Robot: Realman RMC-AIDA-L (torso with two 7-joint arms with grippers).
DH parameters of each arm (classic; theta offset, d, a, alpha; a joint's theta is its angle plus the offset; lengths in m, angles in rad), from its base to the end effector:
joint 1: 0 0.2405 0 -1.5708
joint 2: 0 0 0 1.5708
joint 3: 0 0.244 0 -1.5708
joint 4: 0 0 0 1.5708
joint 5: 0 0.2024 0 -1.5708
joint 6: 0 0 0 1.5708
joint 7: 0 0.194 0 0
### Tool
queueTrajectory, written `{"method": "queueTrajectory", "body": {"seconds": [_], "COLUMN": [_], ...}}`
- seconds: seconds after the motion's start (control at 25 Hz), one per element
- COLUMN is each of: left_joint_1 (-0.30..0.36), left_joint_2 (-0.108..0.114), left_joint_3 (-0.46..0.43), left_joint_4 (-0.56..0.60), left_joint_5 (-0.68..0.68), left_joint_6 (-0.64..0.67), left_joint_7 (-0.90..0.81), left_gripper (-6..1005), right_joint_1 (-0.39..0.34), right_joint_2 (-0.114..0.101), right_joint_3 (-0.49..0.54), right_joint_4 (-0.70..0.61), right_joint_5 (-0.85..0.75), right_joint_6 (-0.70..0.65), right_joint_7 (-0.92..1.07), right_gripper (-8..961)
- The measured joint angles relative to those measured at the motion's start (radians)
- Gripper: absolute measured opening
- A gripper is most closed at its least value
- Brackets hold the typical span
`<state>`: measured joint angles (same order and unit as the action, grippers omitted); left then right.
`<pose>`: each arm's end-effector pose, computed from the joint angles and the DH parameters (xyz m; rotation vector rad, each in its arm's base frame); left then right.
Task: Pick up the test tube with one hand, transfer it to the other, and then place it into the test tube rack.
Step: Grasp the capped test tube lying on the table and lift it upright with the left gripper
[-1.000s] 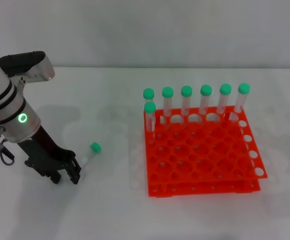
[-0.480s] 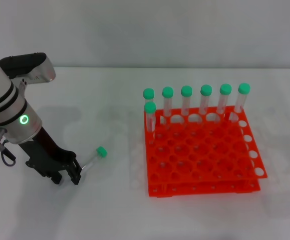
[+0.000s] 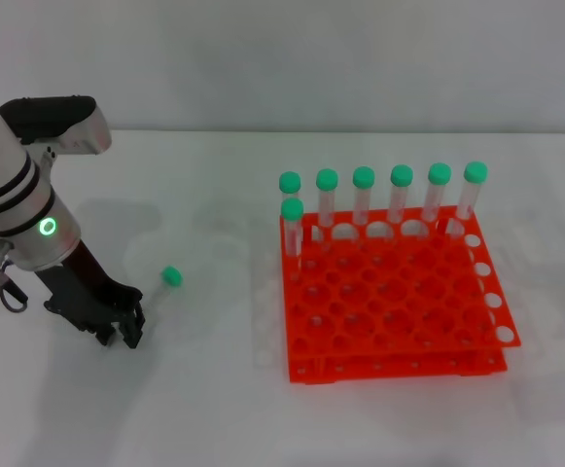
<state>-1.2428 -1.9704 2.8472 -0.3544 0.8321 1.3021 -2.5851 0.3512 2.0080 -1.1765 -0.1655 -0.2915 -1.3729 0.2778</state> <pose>-0.2645 0.3934 -0.0275 -2.1172 -1.6927 0.6588 0.3204 0.3554 0.0800 -1.5054 0.3079 0.7569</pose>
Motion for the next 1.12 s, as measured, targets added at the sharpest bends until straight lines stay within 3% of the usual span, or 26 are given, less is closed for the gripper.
{"method": "queueTrajectory", "body": {"seconds": [0.24, 0.8, 1.12], "left_joint_1": [-0.003, -0.012, -0.01], "left_joint_2": [-0.001, 0.0, -0.009], "left_joint_3": [0.0, 0.0, 0.0], "left_joint_4": [0.0, -0.02, -0.229], "left_joint_5": [0.014, -0.01, -0.229], "left_joint_6": [-0.018, -0.028, 0.007], "left_joint_7": [0.0, 0.014, 0.176], "left_gripper": [300, 233, 241], "right_joint_1": [0.0, 0.002, 0.0], "right_joint_2": [0.001, 0.002, 0.001], "right_joint_3": [0.0, 0.0, 0.0], "right_joint_4": [0.001, -0.003, -0.003], "right_joint_5": [0.001, 0.0, -0.002], "right_joint_6": [0.0, 0.0, -0.006], "right_joint_7": [0.0, 0.0, 0.0], "right_gripper": [854, 853, 853]}}
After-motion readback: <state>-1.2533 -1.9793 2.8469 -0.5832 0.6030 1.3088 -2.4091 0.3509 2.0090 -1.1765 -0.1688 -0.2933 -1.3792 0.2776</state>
